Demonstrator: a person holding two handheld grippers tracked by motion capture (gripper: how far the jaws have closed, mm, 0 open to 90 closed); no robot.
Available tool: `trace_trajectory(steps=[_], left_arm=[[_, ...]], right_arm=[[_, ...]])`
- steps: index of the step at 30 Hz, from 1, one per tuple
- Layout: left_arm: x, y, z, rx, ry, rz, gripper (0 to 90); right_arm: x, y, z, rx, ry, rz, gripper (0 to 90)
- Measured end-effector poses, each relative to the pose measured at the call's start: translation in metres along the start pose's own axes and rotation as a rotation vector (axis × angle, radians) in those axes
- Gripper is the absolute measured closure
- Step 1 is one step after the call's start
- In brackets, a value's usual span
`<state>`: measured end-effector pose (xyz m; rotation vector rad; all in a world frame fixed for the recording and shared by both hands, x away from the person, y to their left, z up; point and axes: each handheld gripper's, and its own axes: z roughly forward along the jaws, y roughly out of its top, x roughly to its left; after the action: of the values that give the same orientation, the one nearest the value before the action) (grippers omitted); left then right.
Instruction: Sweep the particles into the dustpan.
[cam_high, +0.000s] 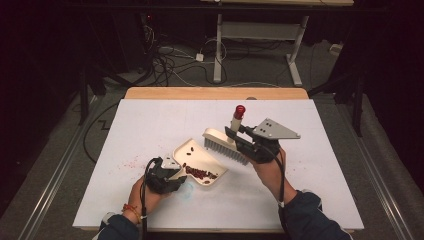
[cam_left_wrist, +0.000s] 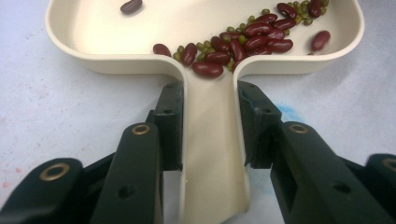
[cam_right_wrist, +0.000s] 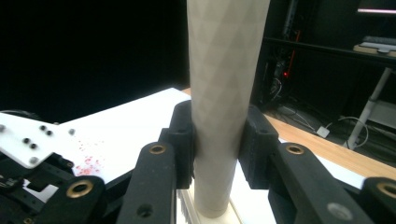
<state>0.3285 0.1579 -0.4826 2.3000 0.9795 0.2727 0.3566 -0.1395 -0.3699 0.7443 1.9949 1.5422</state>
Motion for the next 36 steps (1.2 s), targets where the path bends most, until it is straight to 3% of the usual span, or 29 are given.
trace_trajectory(steps=[5, 10, 17, 25, 29, 36], left_arm=[[0.006, -0.006, -0.005, 0.001, -0.003, -0.002, 63.0], [0.013, -0.008, -0.010, 0.005, -0.008, -0.007, 63.0], [0.018, -0.010, -0.011, 0.008, -0.019, -0.027, 63.0], [0.018, -0.009, -0.007, 0.009, -0.014, -0.036, 63.0], [0.018, -0.010, -0.006, 0.003, -0.013, -0.047, 62.9], [0.018, -0.010, -0.006, 0.004, -0.002, -0.054, 62.8]], right_arm=[[-0.020, -0.001, -0.010, 0.003, -0.045, 0.001, 70.5], [-0.030, -0.003, -0.011, 0.002, -0.072, 0.005, 70.5], [-0.038, -0.008, 0.011, 0.020, -0.102, 0.020, 70.5], [-0.024, -0.011, 0.064, 0.073, -0.124, -0.045, 70.5], [-0.019, -0.018, 0.077, 0.105, -0.107, -0.047, 70.5], [0.006, -0.025, 0.073, 0.113, -0.011, -0.064, 70.0]])
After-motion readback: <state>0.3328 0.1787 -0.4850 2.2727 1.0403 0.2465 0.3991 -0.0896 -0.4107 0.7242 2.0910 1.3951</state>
